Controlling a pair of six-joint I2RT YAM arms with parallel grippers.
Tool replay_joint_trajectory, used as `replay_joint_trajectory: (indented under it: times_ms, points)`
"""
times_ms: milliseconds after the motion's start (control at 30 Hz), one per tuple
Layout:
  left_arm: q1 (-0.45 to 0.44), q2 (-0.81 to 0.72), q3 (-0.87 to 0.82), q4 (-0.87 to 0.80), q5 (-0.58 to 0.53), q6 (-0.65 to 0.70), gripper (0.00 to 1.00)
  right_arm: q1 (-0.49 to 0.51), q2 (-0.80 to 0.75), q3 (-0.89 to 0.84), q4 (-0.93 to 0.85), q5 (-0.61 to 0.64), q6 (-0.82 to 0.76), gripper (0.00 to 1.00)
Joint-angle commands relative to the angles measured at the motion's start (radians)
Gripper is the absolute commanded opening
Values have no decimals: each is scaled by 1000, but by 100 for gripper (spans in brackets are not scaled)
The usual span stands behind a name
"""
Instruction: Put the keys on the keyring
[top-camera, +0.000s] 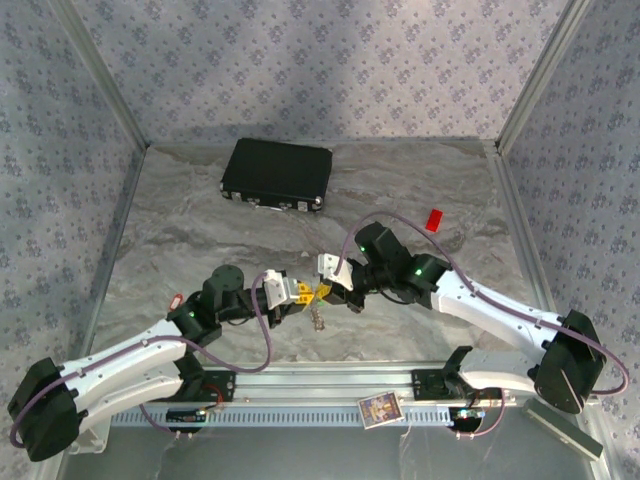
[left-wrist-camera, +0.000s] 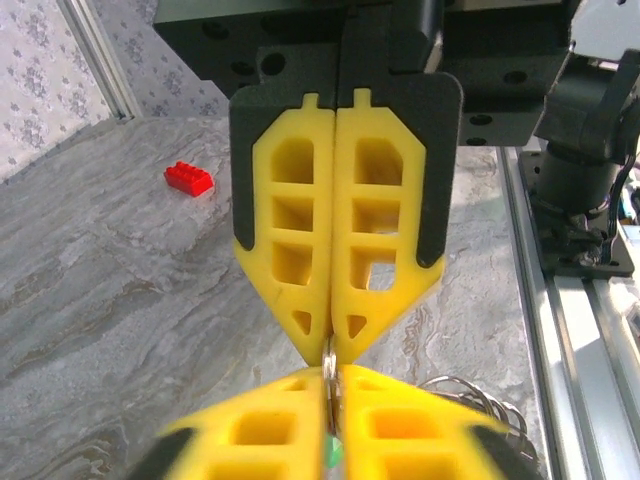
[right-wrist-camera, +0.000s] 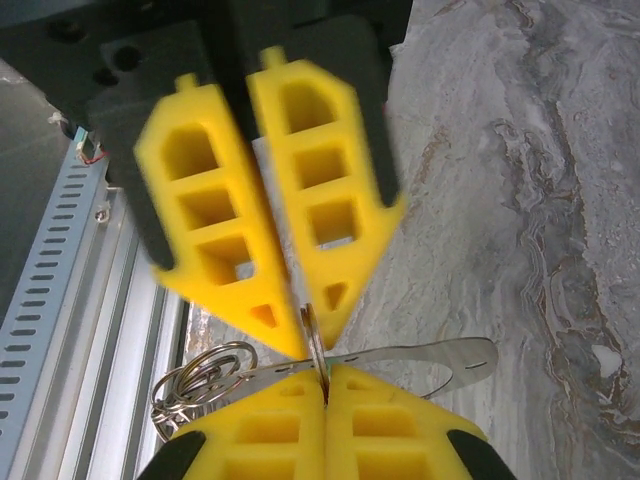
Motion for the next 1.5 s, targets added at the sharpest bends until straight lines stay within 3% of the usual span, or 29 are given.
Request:
replay_joint_trajectory:
  times_ms: [0, 100, 233, 433, 600, 733, 833, 1467]
  points:
    - [-7, -7, 34, -24, 1, 7, 20, 10, 3, 29, -37, 0, -22, 0]
    - [-7, 2, 64, -102, -4, 33, 21, 22, 15, 62, -94, 26, -55, 0]
    - [-6, 24, 97, -175, -4, 64, 14, 38, 31, 103, -151, 56, -90, 0]
    - [-7, 40, 112, -182, 5, 72, 10, 62, 58, 147, -194, 87, -118, 0]
    - [-8, 39, 112, -185, 7, 75, 0, 66, 59, 150, -187, 84, -121, 0]
    - [-7, 20, 85, -148, 2, 62, 0, 46, 27, 95, -126, 68, -85, 18]
    - [-8, 5, 50, -81, 1, 32, 0, 25, 4, 46, -78, 46, -46, 22]
    - [-6, -2, 3, 25, 7, -8, 0, 13, 27, -18, 20, 24, 14, 22]
